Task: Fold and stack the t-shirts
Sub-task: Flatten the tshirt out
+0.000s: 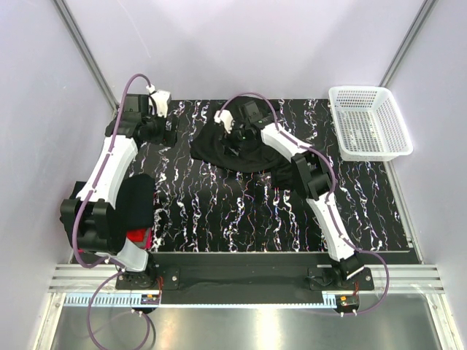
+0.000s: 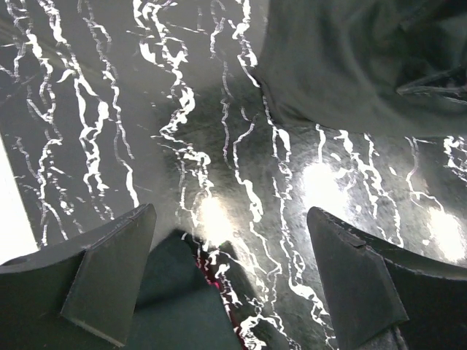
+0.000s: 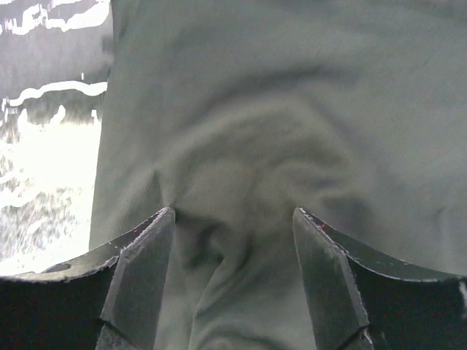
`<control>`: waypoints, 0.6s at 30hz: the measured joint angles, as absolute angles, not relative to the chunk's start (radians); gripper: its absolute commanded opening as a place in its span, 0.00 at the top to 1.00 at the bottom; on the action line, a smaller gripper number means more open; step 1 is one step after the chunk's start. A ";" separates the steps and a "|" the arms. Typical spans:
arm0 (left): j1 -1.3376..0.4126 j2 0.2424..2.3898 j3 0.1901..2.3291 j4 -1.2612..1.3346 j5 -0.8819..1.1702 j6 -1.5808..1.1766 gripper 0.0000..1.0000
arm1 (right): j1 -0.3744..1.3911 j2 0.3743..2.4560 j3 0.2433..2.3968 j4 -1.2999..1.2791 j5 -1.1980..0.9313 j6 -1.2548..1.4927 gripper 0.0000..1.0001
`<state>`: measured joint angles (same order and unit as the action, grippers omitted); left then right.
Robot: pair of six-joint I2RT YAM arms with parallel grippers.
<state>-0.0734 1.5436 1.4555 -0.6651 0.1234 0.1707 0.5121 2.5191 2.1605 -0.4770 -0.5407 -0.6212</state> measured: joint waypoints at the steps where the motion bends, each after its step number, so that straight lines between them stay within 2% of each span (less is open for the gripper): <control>1: -0.075 1.539 1.449 -0.665 0.129 0.170 0.08 | 0.514 2.527 2.181 -0.477 -0.541 -0.622 0.31; 2: -0.076 1.538 1.448 -0.665 0.133 0.168 0.08 | 0.515 2.535 2.201 -0.480 -0.542 -0.622 0.39; 5: -0.077 1.538 1.448 -0.665 0.137 0.167 0.08 | 0.521 2.568 2.262 -0.497 -0.545 -0.622 0.51; 7: -0.077 1.538 1.448 -0.664 0.137 0.165 0.08 | 0.525 2.589 2.290 -0.513 -0.545 -0.622 0.46; 8: -0.077 1.539 1.448 -0.664 0.137 0.163 0.08 | 0.526 2.596 2.294 -0.521 -0.546 -0.621 0.37; 10: -0.076 1.543 1.453 -0.664 0.136 0.159 0.08 | 0.527 2.605 2.296 -0.530 -0.550 -0.623 0.35; 14: -0.075 1.572 1.493 -0.665 0.136 0.157 0.08 | 0.529 2.612 2.297 -0.575 -0.568 -0.641 0.60; 16: -0.075 1.589 1.517 -0.664 0.136 0.157 0.08 | 0.529 2.616 2.310 -0.597 -0.569 -0.651 0.89; 17: -0.074 1.596 1.528 -0.664 0.135 0.156 0.08 | 0.530 2.618 2.319 -0.611 -0.569 -0.652 1.00; 18: -0.074 1.603 1.538 -0.664 0.135 0.156 0.08 | 0.530 2.619 2.325 -0.623 -0.568 -0.651 1.00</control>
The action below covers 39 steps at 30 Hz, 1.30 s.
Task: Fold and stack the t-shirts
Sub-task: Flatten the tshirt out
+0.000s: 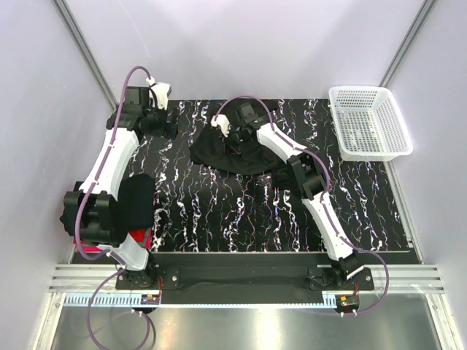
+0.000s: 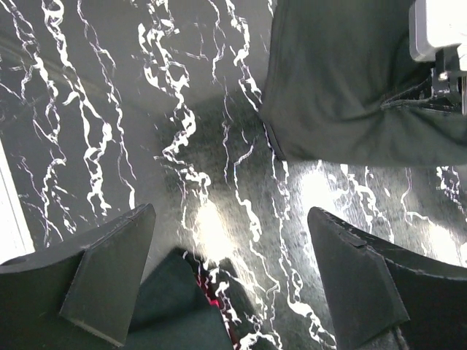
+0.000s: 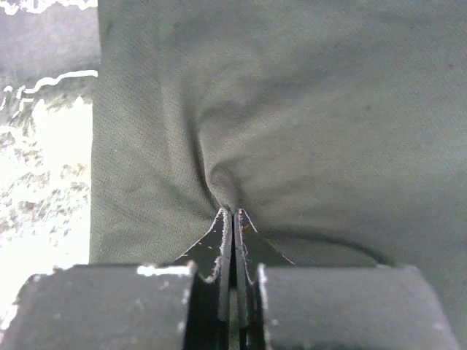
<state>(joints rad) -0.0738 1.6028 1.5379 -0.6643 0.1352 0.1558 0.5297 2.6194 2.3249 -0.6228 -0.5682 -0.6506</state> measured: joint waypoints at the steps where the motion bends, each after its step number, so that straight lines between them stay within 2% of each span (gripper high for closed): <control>1: -0.073 1.608 1.546 -0.664 0.135 0.155 0.08 | 0.530 2.620 2.331 -0.634 -0.568 -0.644 1.00; 5: -0.073 1.621 1.577 -0.664 0.125 0.149 0.08 | 0.529 2.633 2.432 -0.699 -0.571 -0.616 1.00; 12: -0.062 1.623 1.603 -0.641 0.040 0.147 0.08 | 0.510 2.640 2.886 -0.804 -0.613 -0.572 1.00; 14: -0.051 1.634 1.615 -0.630 0.014 0.144 0.08 | 0.501 2.607 2.991 -0.814 -0.626 -0.567 1.00; 17: -0.038 1.664 1.641 -0.609 -0.003 0.138 0.08 | 0.490 2.518 3.033 -0.818 -0.643 -0.558 1.00; 19: -0.031 1.691 1.665 -0.596 -0.007 0.132 0.08 | 0.488 2.422 2.992 -0.809 -0.648 -0.547 1.00; 24: -0.032 1.752 1.743 -0.580 -0.003 0.106 0.09 | 0.489 2.047 2.566 -0.704 -0.599 -0.538 1.00; 29: -0.044 1.761 1.761 -0.570 0.024 0.106 0.09 | 0.408 1.907 2.339 -0.624 -0.550 -0.520 0.98; 30: -0.048 1.761 1.758 -0.570 0.031 0.112 0.09 | 0.370 1.902 2.287 -0.612 -0.538 -0.514 0.96; 31: -0.054 1.761 1.755 -0.572 0.036 0.123 0.09 | 0.327 1.906 2.228 -0.595 -0.523 -0.510 0.90; 32: -0.064 1.761 1.746 -0.568 0.041 0.136 0.08 | 0.290 1.911 2.157 -0.574 -0.499 -0.512 0.62; 33: -0.074 1.761 1.736 -0.567 0.045 0.147 0.08 | 0.253 1.925 2.081 -0.567 -0.462 -0.515 0.54; 35: -0.101 1.761 1.704 -0.567 0.058 0.165 0.08 | 0.196 1.979 1.941 -0.554 -0.353 -0.543 0.43; 39: -0.144 1.761 1.639 -0.587 0.099 0.185 0.08 | 0.174 2.080 1.735 -0.598 -0.279 -0.586 0.36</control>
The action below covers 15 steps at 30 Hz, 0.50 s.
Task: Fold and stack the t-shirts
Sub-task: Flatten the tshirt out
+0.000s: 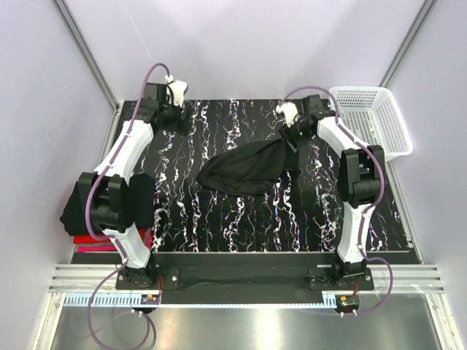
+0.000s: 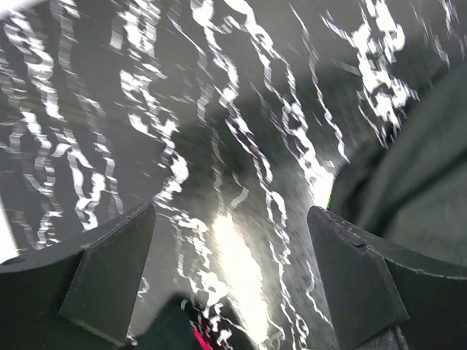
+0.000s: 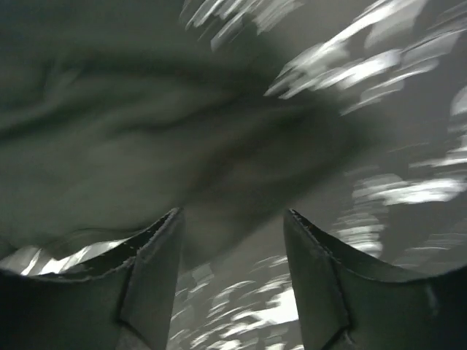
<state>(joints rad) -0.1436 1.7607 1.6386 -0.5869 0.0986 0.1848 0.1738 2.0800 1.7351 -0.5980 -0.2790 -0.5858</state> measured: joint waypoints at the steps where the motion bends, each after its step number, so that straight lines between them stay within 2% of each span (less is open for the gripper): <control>1: -0.149 1.761 1.627 -0.592 0.104 0.190 0.08 | 0.179 2.082 1.694 -0.626 -0.302 -0.601 0.36; 9: -0.155 1.760 1.583 -0.606 0.110 0.213 0.08 | 0.299 1.911 1.615 -0.646 -0.547 -0.800 0.44; 15: -0.160 1.753 1.563 -0.611 0.109 0.215 0.08 | 0.353 1.883 1.560 -0.699 -0.624 -0.951 0.48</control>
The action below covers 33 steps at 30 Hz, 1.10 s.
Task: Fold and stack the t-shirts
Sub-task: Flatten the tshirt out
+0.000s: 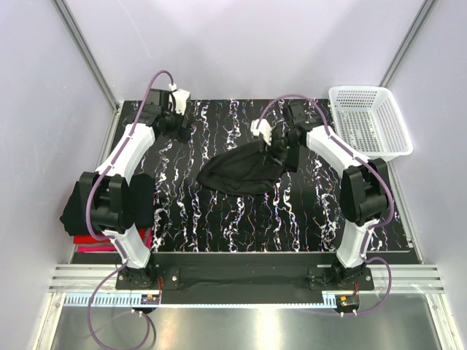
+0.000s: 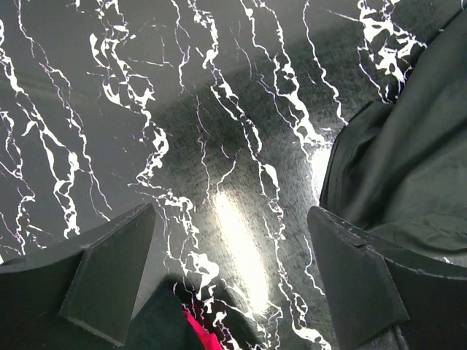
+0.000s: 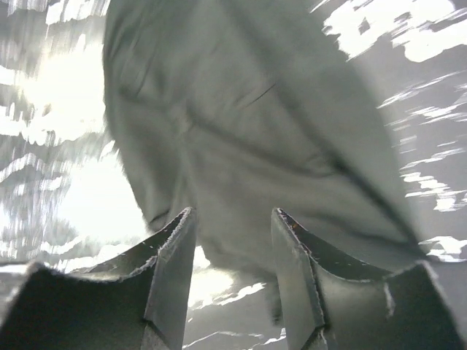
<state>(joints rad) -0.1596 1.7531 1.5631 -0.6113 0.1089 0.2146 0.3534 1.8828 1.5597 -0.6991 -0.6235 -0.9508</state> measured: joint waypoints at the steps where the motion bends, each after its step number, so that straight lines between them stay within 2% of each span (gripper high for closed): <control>1: -0.161 1.751 1.561 -0.613 0.109 0.217 0.08 | 0.356 1.883 1.538 -0.708 -0.622 -0.973 0.49; 8: -0.168 1.745 1.560 -0.614 0.101 0.233 0.08 | 0.361 1.891 1.404 -0.763 -0.562 -1.111 0.48; 24: -0.203 1.742 1.560 -0.620 0.081 0.247 0.07 | 0.362 1.945 1.396 -0.724 -0.484 -1.158 0.48; 27: -0.203 1.742 1.560 -0.620 0.076 0.249 0.06 | 0.362 1.960 1.396 -0.716 -0.469 -1.160 0.58; 29: -0.203 1.742 1.560 -0.620 0.073 0.252 0.06 | 0.362 1.967 1.396 -0.701 -0.455 -1.159 0.72; 32: -0.203 1.742 1.560 -0.620 0.067 0.258 0.06 | 0.362 1.973 1.396 -0.681 -0.436 -1.151 0.89; 33: -0.203 1.742 1.560 -0.620 0.067 0.260 0.06 | 0.362 1.975 1.396 -0.672 -0.430 -1.147 0.92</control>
<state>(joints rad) -0.2031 1.7424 1.5604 -0.6197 0.0666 0.2596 0.3618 1.9747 1.3964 -0.6724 -0.4305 -1.1473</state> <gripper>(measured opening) 0.931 0.158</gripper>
